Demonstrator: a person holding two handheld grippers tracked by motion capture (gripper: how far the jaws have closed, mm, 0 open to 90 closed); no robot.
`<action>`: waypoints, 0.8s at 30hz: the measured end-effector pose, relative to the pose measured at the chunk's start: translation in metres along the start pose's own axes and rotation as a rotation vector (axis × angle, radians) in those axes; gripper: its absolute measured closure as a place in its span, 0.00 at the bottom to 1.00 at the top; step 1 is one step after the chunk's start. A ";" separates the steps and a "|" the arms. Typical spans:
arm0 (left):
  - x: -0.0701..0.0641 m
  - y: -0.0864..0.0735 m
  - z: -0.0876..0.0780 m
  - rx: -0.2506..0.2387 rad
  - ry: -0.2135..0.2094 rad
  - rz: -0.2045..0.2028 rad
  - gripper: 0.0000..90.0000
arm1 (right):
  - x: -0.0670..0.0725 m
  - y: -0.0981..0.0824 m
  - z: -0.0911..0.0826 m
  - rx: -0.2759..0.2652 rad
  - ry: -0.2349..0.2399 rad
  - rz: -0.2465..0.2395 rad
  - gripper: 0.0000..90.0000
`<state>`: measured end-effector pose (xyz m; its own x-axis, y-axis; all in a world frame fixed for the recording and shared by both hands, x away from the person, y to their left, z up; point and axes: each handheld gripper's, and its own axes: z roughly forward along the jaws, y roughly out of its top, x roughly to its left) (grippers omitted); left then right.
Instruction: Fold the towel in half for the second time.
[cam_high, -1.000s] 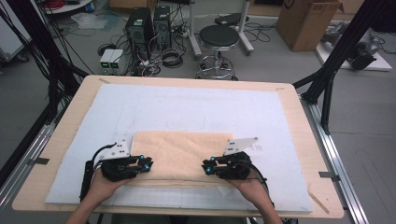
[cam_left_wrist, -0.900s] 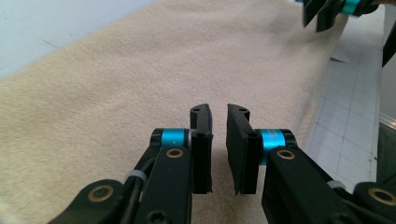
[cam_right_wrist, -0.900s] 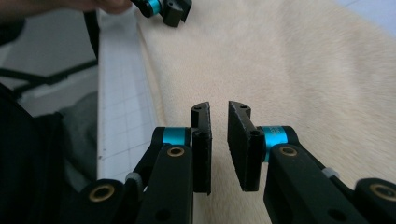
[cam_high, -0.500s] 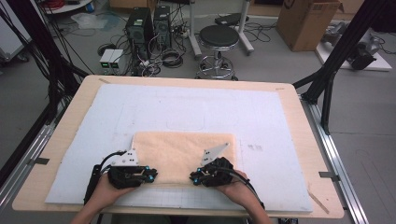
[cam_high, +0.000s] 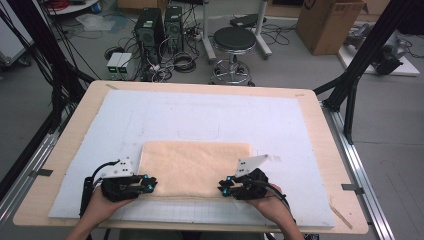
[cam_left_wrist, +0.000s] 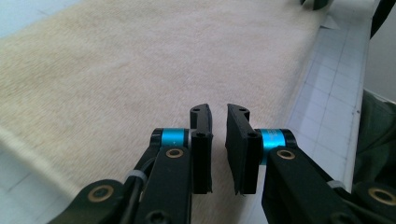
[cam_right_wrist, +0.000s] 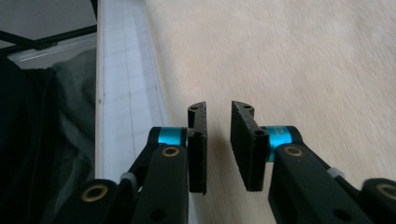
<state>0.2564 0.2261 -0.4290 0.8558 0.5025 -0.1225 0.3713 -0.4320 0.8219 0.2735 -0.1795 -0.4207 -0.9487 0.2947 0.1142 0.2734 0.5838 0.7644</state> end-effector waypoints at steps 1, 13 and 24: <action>0.000 -0.002 -0.001 0.004 0.001 0.001 0.88 | -0.001 -0.005 -0.003 0.006 0.001 0.004 0.82; -0.003 -0.013 -0.002 0.030 0.001 0.010 0.85 | -0.005 -0.048 -0.033 -0.015 -0.031 0.050 0.80; 0.012 0.007 -0.016 -0.077 0.040 -0.040 0.73 | -0.022 -0.030 -0.049 -0.103 -0.139 0.096 0.68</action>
<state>0.2637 0.2410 -0.4164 0.8252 0.5485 -0.1346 0.3745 -0.3531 0.8573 0.2781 -0.2405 -0.4154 -0.8860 0.4512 0.1065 0.3371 0.4693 0.8161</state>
